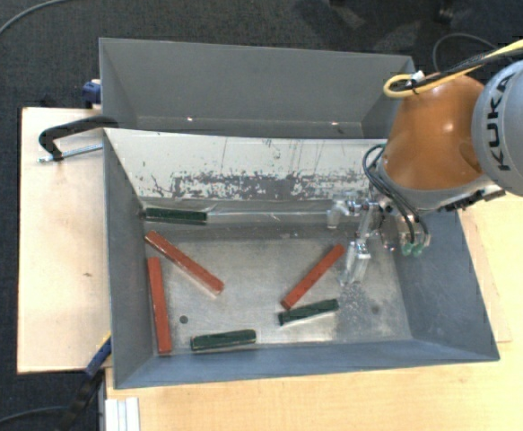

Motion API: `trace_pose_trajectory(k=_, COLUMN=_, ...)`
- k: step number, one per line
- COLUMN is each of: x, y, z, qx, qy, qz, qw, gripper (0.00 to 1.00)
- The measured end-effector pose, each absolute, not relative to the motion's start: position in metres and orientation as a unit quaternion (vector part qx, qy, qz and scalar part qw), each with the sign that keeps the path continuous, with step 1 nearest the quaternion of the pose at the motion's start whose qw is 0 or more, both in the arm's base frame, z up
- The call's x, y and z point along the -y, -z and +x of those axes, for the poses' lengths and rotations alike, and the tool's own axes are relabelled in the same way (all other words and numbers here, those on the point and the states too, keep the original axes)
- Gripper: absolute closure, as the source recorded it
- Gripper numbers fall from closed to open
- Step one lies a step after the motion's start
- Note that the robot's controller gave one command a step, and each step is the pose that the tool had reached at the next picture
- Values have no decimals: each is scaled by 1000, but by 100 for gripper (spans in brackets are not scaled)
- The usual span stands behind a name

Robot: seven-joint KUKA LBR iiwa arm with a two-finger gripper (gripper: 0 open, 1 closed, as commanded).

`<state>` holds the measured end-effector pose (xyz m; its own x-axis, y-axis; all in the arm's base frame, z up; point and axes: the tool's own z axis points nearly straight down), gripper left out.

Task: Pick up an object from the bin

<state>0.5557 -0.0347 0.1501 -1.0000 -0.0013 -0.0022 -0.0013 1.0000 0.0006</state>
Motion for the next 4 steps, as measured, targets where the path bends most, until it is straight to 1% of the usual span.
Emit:
trace_pose_trajectory(k=1, x=32, y=-67, z=591, qx=-999, qy=-1, qz=-42, qw=-1, gripper=0)
trace_pose_trajectory(k=2, x=32, y=-73, z=594, qx=-999, qy=0, qz=-41, qw=4, gripper=100)
trace_pose_trajectory(k=3, x=32, y=-72, z=593, qx=-999, qy=0, qz=-41, qw=3, gripper=0)
trace_pose_trajectory(k=4, x=3, y=-72, z=583, qx=-998, qy=-1, qz=-66, qw=1, gripper=0)
